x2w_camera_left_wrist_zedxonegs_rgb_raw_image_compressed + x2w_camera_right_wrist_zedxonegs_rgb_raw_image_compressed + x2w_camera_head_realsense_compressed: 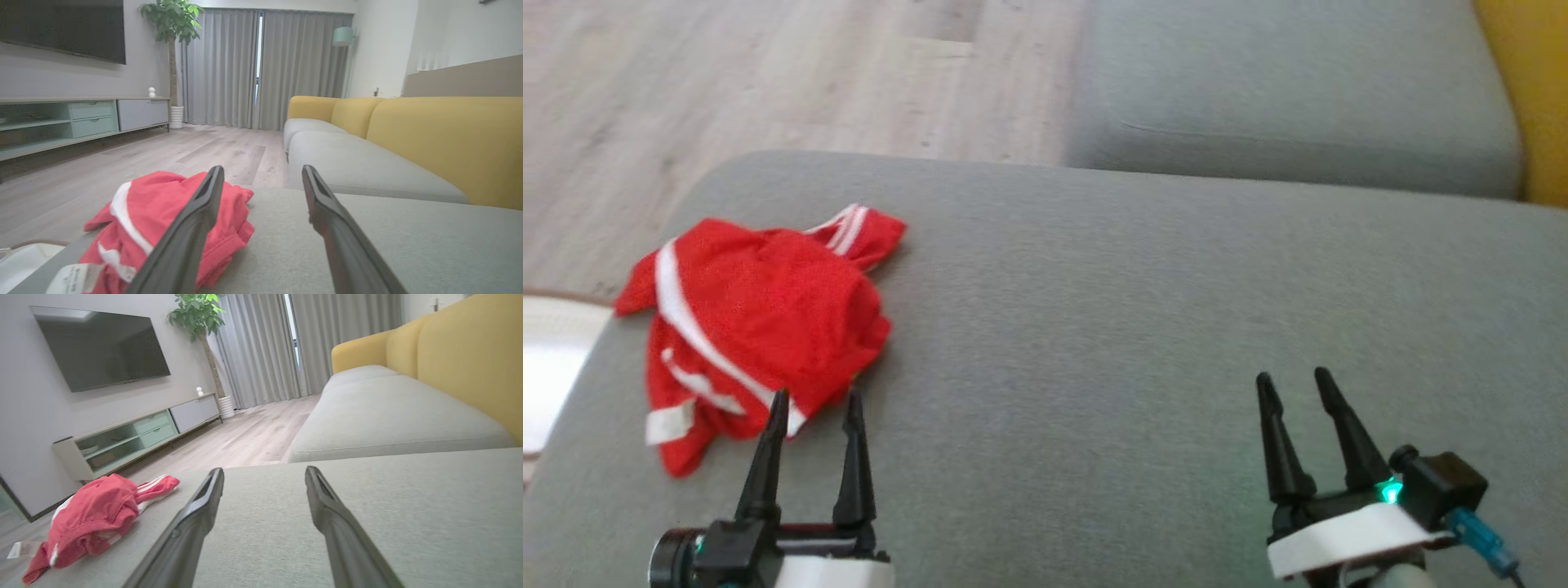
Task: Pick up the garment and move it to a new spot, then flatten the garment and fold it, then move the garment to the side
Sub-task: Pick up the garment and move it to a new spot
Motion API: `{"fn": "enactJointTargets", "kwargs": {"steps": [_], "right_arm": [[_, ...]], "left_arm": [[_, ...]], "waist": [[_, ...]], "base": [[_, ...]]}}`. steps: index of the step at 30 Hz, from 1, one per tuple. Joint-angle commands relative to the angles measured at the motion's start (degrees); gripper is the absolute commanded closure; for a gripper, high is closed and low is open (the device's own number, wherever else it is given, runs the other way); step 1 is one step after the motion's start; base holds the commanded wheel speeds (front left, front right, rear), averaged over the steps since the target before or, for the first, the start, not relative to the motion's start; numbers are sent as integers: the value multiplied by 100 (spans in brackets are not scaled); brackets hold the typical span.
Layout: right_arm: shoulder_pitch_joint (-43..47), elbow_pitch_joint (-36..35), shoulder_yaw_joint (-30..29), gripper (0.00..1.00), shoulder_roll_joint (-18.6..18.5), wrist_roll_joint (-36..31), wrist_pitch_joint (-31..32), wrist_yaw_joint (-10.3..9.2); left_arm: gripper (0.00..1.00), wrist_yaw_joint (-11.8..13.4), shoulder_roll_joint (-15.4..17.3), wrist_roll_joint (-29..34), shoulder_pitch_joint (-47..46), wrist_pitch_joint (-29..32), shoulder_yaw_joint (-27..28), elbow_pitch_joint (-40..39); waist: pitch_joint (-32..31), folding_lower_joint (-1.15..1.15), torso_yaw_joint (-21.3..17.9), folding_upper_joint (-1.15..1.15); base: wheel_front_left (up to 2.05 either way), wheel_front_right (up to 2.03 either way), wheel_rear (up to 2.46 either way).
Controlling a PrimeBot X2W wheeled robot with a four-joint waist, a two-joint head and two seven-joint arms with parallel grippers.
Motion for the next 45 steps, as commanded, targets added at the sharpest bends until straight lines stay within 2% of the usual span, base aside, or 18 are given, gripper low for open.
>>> {"fn": "enactJointTargets", "kwargs": {"steps": [1, 9, 17, 32, 40, 45], "right_arm": [[-109, -209, 189, 0, -48, 17, -62, -4], [-44, -251, 408, 0, -48, 39, -62, -4], [-41, -255, 576, 0, -48, 30, -62, -4], [-42, -241, 676, 0, -48, -114, -62, -4], [-285, -411, 538, 0, -48, -300, -62, -4], [-544, -627, 346, 0, -48, -650, -62, -4]], "left_arm": [[0, 11, -20, 55, -138, -46, 250, -208], [0, -92, -20, 195, -14, -46, 489, -197], [0, -76, -20, 257, 71, -46, 581, -204], [0, -86, -20, 220, -48, -46, 810, -249], [0, -339, 20, 309, -559, -46, 954, -133], [0, -570, 405, 449, -1493, -46, 994, 295]], "waist": [[-80, 0, 280, 0], [-187, 0, 845, 0], [-290, 0, 1142, 0], [-205, 0, 1073, 0], [352, 0, 985, 0], [911, 0, 873, 0]], "base": [[0, 0, 0], [0, 0, 0], [0, 0, 0], [0, 0, 0], [0, 0, 0], [0, 0, 0]]}}
